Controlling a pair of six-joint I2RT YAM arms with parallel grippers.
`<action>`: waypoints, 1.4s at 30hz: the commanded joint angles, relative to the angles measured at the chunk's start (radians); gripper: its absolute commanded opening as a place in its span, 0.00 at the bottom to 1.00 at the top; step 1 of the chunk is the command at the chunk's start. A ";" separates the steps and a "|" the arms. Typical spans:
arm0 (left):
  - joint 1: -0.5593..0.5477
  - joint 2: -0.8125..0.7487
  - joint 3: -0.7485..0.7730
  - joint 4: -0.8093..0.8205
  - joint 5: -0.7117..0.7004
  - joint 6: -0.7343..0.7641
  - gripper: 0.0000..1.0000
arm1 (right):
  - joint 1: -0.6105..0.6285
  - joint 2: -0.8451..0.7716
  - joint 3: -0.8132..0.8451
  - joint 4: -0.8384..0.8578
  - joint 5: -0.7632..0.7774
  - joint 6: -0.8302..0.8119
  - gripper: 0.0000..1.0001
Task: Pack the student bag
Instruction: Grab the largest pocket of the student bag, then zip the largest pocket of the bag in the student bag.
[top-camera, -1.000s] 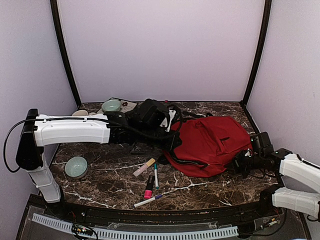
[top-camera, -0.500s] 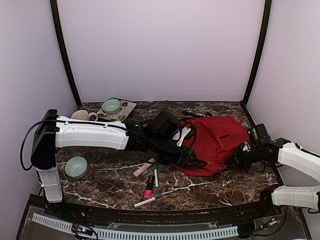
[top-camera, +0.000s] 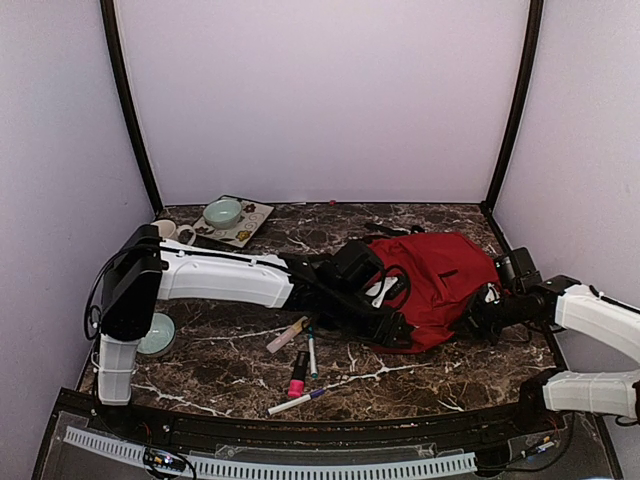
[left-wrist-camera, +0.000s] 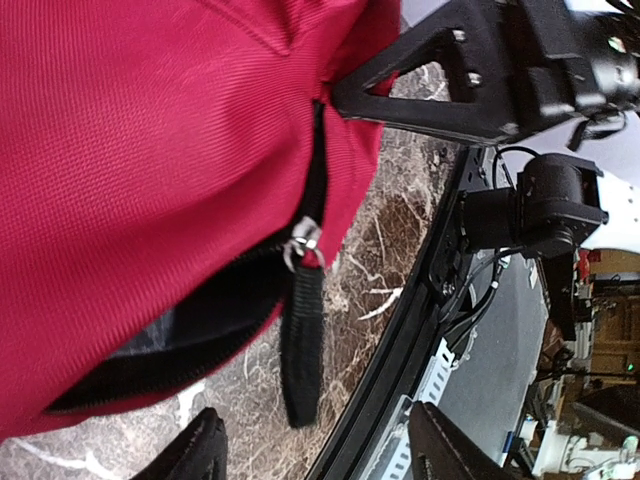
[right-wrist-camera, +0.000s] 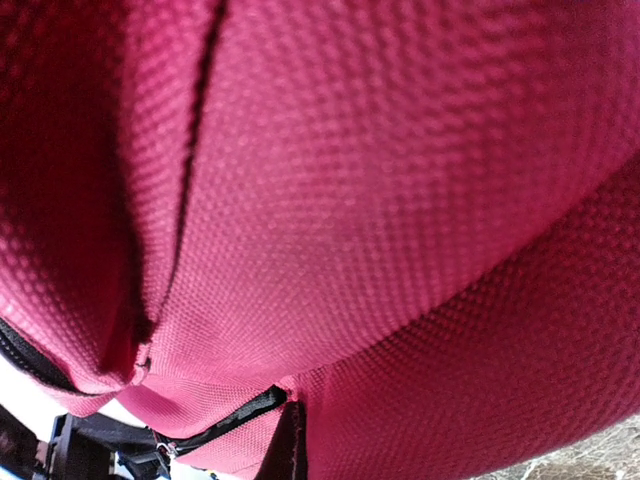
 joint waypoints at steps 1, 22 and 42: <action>0.003 0.026 0.052 0.009 0.022 -0.046 0.63 | -0.004 -0.003 0.025 -0.001 -0.014 -0.038 0.00; 0.002 0.135 0.256 -0.122 -0.058 -0.040 0.00 | -0.004 -0.044 0.012 -0.027 -0.018 -0.058 0.00; 0.059 -0.153 0.046 -0.454 -0.359 0.049 0.00 | -0.021 0.050 0.084 -0.110 0.096 -0.148 0.00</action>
